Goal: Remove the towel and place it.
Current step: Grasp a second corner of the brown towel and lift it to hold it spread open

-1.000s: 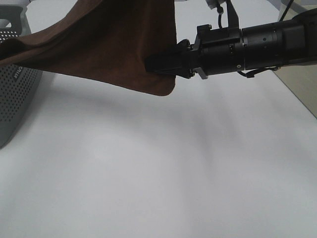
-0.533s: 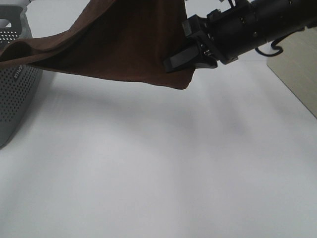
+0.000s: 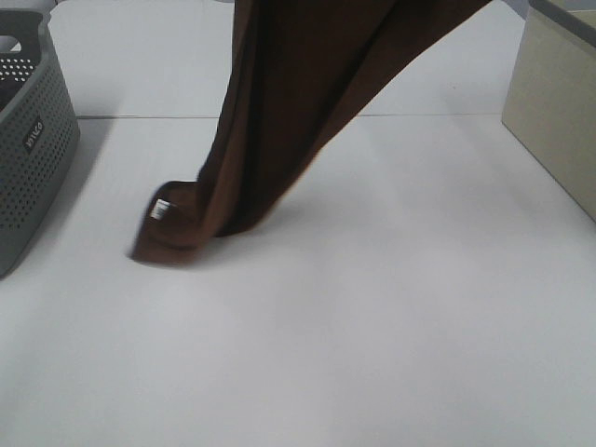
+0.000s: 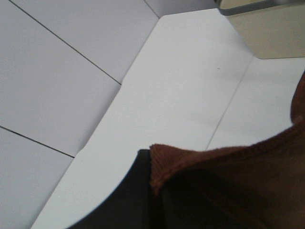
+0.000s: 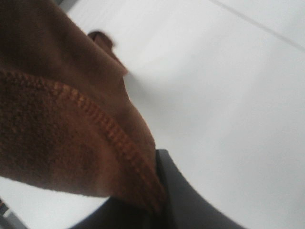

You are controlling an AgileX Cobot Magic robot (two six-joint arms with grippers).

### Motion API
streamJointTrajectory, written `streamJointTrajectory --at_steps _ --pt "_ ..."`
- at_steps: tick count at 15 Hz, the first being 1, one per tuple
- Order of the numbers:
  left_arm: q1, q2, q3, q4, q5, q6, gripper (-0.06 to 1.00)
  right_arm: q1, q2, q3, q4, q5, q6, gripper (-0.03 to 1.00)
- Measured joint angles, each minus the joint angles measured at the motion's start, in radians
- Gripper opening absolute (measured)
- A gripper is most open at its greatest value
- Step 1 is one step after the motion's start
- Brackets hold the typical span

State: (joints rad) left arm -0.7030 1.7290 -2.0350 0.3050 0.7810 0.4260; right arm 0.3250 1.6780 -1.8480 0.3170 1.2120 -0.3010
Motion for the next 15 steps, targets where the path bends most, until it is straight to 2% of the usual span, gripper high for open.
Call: streamJointTrajectory --at_steps 4,6,8,9,12,15 --pt "0.065 0.002 0.000 0.007 -0.069 0.001 0.00 0.000 0.001 -0.136 -0.186 0.005 0.002 0.01" --pt "0.093 0.016 0.000 0.014 -0.152 0.043 0.00 0.000 0.001 -0.161 -0.281 -0.068 -0.007 0.01" --pt "0.124 0.041 0.000 0.015 -0.290 0.057 0.00 0.000 0.004 -0.164 -0.338 -0.231 -0.035 0.01" --pt "0.148 0.055 0.000 0.019 -0.363 0.057 0.00 0.000 0.008 -0.164 -0.362 -0.348 -0.063 0.01" --pt "0.192 0.074 0.000 0.026 -0.489 0.055 0.00 0.000 0.009 -0.164 -0.374 -0.584 -0.103 0.01" --pt "0.248 0.094 0.000 0.029 -0.659 0.053 0.00 0.000 0.009 -0.164 -0.385 -0.807 -0.111 0.01"
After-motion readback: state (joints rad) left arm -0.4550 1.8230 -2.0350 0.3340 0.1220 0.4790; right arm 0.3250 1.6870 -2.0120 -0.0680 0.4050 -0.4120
